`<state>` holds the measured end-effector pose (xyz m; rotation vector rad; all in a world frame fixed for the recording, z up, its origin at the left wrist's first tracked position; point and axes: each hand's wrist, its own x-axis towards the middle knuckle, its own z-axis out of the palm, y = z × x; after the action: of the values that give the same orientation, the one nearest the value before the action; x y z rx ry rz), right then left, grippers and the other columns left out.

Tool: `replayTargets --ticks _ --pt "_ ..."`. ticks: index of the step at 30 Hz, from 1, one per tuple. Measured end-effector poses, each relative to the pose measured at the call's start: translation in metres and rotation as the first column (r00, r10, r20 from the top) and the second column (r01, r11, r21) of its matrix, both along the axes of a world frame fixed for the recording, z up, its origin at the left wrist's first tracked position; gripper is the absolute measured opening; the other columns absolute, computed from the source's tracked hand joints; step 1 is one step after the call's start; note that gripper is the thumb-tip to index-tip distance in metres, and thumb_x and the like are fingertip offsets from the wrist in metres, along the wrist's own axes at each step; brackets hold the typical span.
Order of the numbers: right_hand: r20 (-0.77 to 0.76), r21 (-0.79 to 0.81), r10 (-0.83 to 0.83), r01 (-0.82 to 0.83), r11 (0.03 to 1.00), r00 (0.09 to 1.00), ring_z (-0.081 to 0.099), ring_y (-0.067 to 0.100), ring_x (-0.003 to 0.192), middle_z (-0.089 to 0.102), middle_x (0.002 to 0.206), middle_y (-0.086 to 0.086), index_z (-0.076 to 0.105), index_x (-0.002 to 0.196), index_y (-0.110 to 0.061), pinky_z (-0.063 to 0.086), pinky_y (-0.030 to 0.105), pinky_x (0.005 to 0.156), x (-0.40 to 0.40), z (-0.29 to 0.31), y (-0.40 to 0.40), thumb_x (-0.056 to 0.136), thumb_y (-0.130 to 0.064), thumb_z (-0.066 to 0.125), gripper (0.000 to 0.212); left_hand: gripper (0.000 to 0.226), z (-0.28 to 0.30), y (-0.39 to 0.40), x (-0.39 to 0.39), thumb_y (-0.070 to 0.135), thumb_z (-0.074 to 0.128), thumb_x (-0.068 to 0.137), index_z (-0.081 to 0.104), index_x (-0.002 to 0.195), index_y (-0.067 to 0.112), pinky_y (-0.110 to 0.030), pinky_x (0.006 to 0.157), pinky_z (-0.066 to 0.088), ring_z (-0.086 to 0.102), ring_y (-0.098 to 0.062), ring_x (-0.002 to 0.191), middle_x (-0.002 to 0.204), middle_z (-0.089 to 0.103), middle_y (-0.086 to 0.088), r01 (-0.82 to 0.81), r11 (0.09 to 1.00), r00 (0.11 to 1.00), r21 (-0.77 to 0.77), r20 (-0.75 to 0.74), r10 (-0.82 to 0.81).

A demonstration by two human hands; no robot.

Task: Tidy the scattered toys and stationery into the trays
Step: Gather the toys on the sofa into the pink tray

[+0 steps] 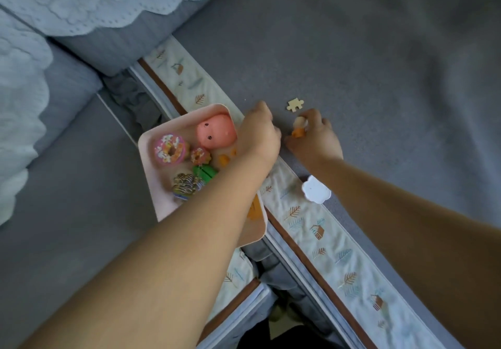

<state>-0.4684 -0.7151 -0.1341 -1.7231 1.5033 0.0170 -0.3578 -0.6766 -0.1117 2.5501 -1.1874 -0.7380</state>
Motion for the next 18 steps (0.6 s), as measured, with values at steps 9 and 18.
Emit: replayTargets --ticks 9,18 --pt "0.158 0.000 0.292 -0.296 0.955 0.943 0.060 0.020 0.095 0.057 0.112 -0.003 0.043 0.127 -0.030 0.056 0.041 0.079 0.044 0.058 0.060 0.082 -0.049 0.061 0.051 0.041 0.045 0.080 0.062 0.021 0.048 0.092 0.047 0.133 0.018 -0.028 0.077 0.048 0.063 -0.019 0.101 0.115 0.063 -0.001 -0.311 0.949 0.939 0.048 0.169 0.299" --pt "-0.076 -0.047 0.177 -0.181 0.982 0.981 0.058 0.023 0.106 0.048 0.132 0.002 0.044 0.132 -0.027 0.049 0.032 0.075 0.017 0.046 0.042 0.092 -0.049 0.053 0.047 0.034 0.047 0.072 0.050 0.022 0.054 0.092 0.048 0.124 0.015 -0.038 0.078 0.050 0.059 -0.030 0.101 0.127 0.047 -0.009 -0.174 0.984 0.964 0.049 0.211 0.160"
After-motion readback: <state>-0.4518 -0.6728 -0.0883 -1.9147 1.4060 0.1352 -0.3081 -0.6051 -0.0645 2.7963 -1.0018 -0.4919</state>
